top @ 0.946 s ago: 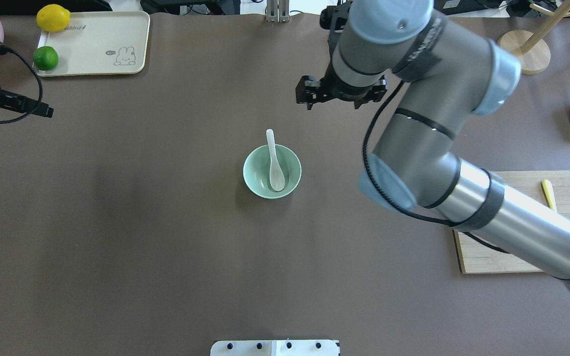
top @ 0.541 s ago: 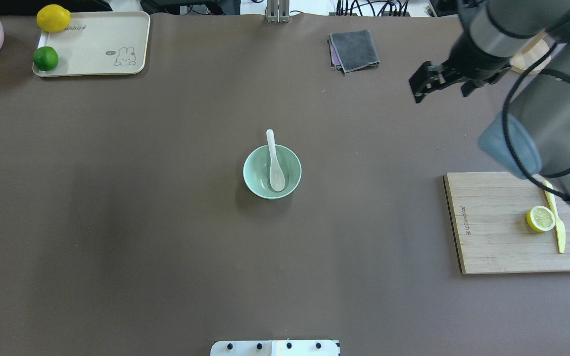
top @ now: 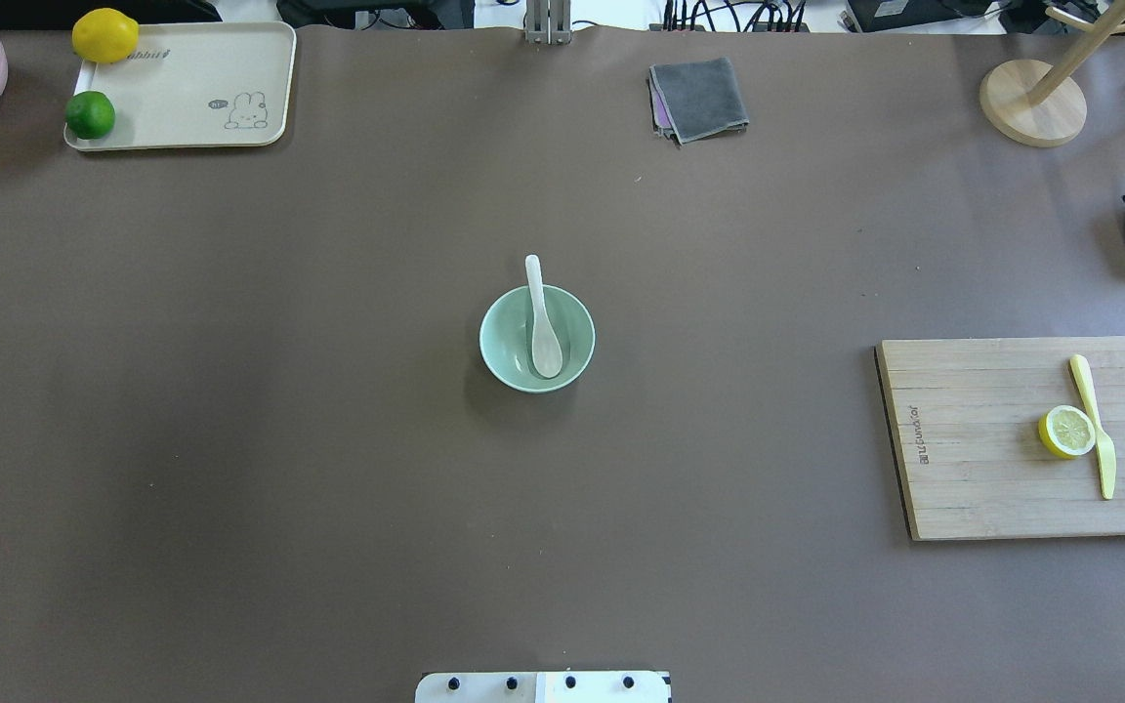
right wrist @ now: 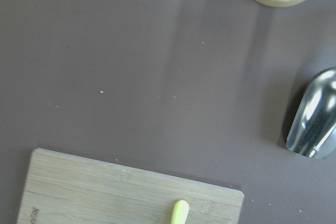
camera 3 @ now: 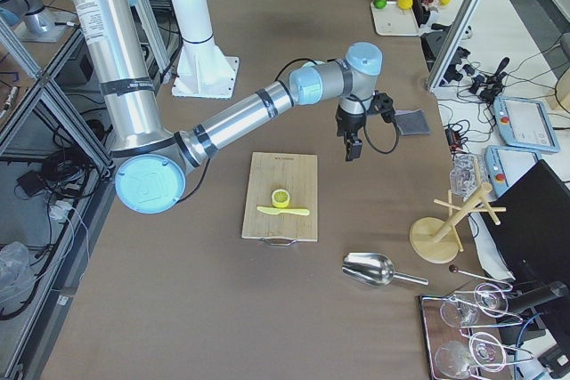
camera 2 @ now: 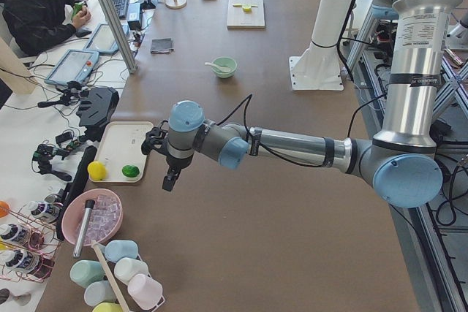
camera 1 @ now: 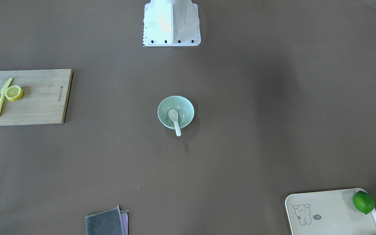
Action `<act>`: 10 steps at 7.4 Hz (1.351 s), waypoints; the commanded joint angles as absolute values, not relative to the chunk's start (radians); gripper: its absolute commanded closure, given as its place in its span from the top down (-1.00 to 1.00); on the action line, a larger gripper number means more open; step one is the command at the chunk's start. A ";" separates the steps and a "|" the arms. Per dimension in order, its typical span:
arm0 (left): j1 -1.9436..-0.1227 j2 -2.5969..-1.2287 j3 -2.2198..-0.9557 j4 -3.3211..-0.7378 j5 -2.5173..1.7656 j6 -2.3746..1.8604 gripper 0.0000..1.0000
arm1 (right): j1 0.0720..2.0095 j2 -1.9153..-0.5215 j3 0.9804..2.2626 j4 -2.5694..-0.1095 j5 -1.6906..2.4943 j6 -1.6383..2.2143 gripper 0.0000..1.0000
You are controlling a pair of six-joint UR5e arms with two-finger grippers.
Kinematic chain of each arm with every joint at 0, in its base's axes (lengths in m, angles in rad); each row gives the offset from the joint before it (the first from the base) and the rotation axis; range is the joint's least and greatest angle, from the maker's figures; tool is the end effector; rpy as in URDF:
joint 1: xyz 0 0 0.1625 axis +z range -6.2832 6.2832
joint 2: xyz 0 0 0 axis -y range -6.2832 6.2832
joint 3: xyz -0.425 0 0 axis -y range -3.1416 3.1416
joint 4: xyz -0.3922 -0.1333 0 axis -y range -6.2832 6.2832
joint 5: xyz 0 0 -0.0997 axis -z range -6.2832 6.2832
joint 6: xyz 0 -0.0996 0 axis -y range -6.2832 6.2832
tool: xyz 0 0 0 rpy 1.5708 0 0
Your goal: Place spoon in bowl
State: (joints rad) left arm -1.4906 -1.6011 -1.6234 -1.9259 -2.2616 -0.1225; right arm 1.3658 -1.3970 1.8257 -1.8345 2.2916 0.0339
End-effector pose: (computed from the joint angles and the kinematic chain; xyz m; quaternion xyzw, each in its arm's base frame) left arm -0.0274 -0.5305 0.5821 0.1699 0.3495 0.0541 0.9198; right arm -0.0439 -0.5433 0.4755 0.0347 -0.3581 -0.1086 0.9267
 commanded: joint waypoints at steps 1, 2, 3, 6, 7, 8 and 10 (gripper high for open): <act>-1.538 -1.528 -1.609 -1.937 -2.263 -0.098 0.96 | 1.442 -1.488 1.780 -1.829 2.293 -0.052 1.00; -1.558 -1.528 -1.614 -1.924 -2.266 -0.098 0.96 | 1.477 -1.521 1.754 -1.825 2.299 -0.102 1.00; -1.559 -1.528 -1.609 -1.924 -2.264 -0.098 0.96 | 1.500 -1.529 1.709 -1.824 2.318 -0.130 1.00; -1.559 -1.522 -1.609 -1.924 -2.266 -0.104 0.96 | 1.534 -1.575 1.684 -1.822 2.316 -0.245 1.00; -1.557 -1.522 -1.606 -1.924 -2.266 -0.104 0.96 | 1.555 -1.588 1.687 -1.822 2.319 -0.258 1.00; -1.555 -1.526 -1.606 -1.925 -2.266 -0.103 0.96 | 1.566 -1.609 1.686 -1.816 2.318 -0.271 1.00; -1.555 -1.528 -1.608 -1.925 -2.266 -0.104 0.96 | 1.572 -1.649 1.686 -1.720 2.321 -0.259 1.00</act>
